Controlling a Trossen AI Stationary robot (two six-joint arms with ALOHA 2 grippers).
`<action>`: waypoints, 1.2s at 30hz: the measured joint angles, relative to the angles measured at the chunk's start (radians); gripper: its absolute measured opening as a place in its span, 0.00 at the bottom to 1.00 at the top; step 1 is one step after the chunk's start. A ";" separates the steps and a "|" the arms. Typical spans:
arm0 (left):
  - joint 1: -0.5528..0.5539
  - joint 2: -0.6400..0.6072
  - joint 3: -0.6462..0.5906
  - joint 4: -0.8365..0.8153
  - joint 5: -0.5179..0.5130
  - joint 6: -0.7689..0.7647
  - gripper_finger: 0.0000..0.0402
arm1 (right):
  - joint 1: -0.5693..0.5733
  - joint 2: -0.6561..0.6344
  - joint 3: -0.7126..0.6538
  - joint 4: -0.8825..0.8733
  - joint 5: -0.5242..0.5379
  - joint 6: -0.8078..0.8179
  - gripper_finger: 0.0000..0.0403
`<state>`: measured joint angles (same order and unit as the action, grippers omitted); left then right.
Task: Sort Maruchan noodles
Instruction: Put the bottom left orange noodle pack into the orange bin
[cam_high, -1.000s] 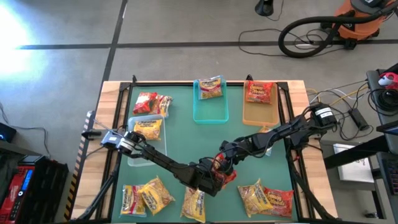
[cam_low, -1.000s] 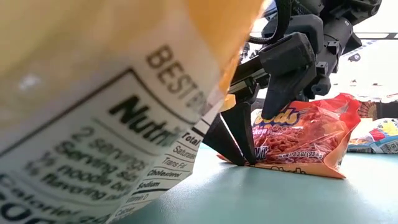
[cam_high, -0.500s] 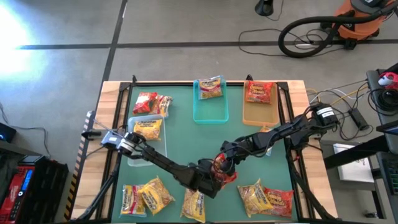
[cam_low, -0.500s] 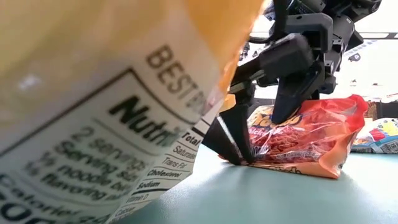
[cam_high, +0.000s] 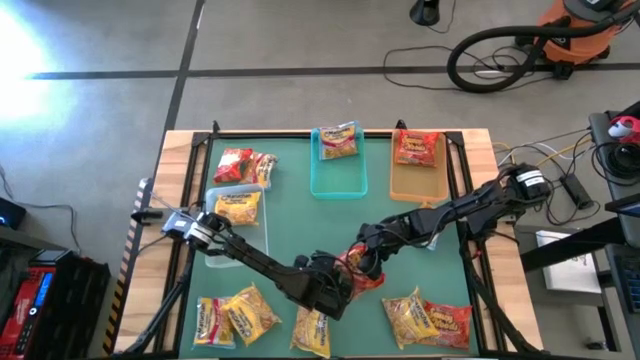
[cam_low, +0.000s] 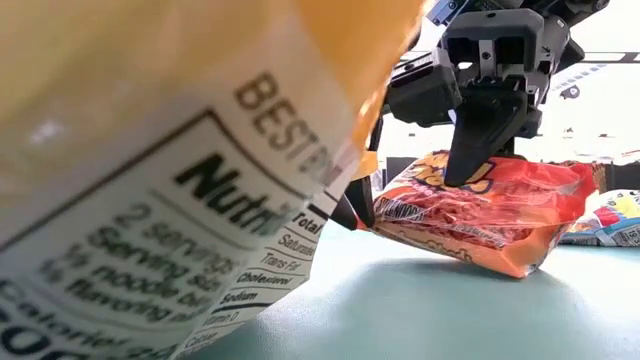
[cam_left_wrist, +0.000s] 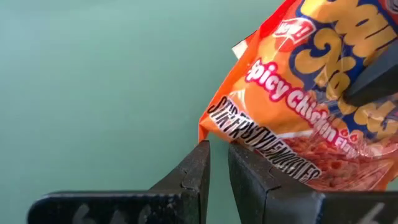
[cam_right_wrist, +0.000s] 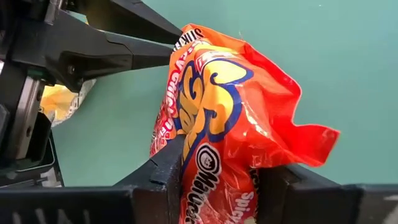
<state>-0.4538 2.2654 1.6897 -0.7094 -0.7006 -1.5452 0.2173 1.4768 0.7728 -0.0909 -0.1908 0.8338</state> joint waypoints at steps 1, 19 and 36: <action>0.000 0.000 0.000 -0.001 -0.001 -0.003 0.10 | -0.002 -0.003 0.000 -0.008 0.000 -0.002 0.31; -0.004 -0.022 -0.012 -0.088 0.000 -0.021 0.10 | -0.087 -0.157 0.006 -0.238 0.016 -0.101 0.30; -0.002 -0.092 -0.142 -0.118 -0.017 -0.024 0.10 | -0.284 -0.509 0.007 -0.416 0.087 -0.287 0.30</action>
<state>-0.4561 2.1732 1.5479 -0.8272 -0.7181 -1.5696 -0.0663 0.9682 0.7803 -0.5069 -0.1041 0.5465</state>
